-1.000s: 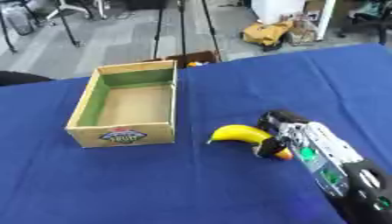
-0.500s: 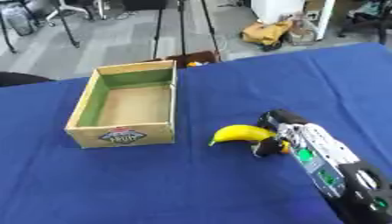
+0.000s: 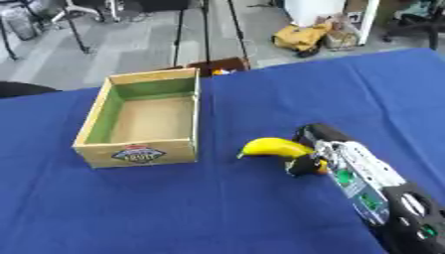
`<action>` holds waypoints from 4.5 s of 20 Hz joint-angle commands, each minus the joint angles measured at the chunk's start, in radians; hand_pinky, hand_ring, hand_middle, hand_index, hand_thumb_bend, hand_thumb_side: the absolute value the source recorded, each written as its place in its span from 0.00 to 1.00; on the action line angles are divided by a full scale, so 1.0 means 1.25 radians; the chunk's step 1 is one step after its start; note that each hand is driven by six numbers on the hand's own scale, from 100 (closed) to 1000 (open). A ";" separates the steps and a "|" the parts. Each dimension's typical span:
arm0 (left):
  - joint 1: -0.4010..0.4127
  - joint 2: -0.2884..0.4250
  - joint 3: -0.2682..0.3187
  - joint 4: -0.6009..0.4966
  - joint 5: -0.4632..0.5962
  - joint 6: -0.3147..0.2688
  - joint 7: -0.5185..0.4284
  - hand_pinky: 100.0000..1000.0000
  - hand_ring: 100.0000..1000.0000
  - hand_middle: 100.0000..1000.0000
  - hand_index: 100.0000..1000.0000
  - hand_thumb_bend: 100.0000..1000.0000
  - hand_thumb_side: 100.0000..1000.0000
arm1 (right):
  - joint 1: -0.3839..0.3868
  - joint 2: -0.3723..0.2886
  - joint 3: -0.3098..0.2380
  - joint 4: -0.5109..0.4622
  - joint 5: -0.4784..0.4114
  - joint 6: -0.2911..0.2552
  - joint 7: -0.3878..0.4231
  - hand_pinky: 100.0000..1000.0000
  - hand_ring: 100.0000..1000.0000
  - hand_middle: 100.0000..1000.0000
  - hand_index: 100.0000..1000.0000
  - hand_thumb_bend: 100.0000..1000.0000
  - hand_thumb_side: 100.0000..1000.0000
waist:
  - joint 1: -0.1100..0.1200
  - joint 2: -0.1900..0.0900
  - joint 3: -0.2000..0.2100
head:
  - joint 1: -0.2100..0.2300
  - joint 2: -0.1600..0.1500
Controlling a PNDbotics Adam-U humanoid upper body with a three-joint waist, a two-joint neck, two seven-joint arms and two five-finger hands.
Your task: Pick up objects on the table and place them in the box.
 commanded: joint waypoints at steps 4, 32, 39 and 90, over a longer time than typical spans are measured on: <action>-0.009 0.010 0.002 -0.016 0.000 0.001 -0.002 0.35 0.85 0.84 0.77 0.00 0.97 | -0.032 -0.011 -0.004 -0.019 0.042 -0.005 -0.021 0.38 0.90 0.55 0.57 0.00 0.26 | -0.003 -0.012 -0.002 | -0.001 -0.010; -0.002 0.012 0.000 -0.016 0.002 0.002 -0.004 0.35 0.85 0.84 0.77 0.00 0.97 | -0.200 0.032 -0.051 -0.092 0.307 -0.038 -0.049 0.32 0.80 0.51 0.52 0.00 0.47 | -0.003 -0.020 -0.001 | -0.003 -0.002; 0.000 0.013 -0.003 -0.016 0.005 0.002 -0.007 0.35 0.85 0.84 0.77 0.00 0.97 | -0.281 0.098 -0.050 -0.095 0.394 -0.051 -0.063 0.31 0.78 0.51 0.51 0.00 0.49 | -0.003 -0.025 0.006 | -0.007 0.001; -0.001 -0.004 -0.024 -0.016 0.038 0.008 -0.039 0.34 0.86 0.85 0.77 0.00 0.96 | -0.383 0.534 -0.085 0.324 0.412 -0.011 -0.272 0.27 0.89 0.47 0.49 0.00 0.31 | 0.001 -0.015 0.062 | -0.067 -0.016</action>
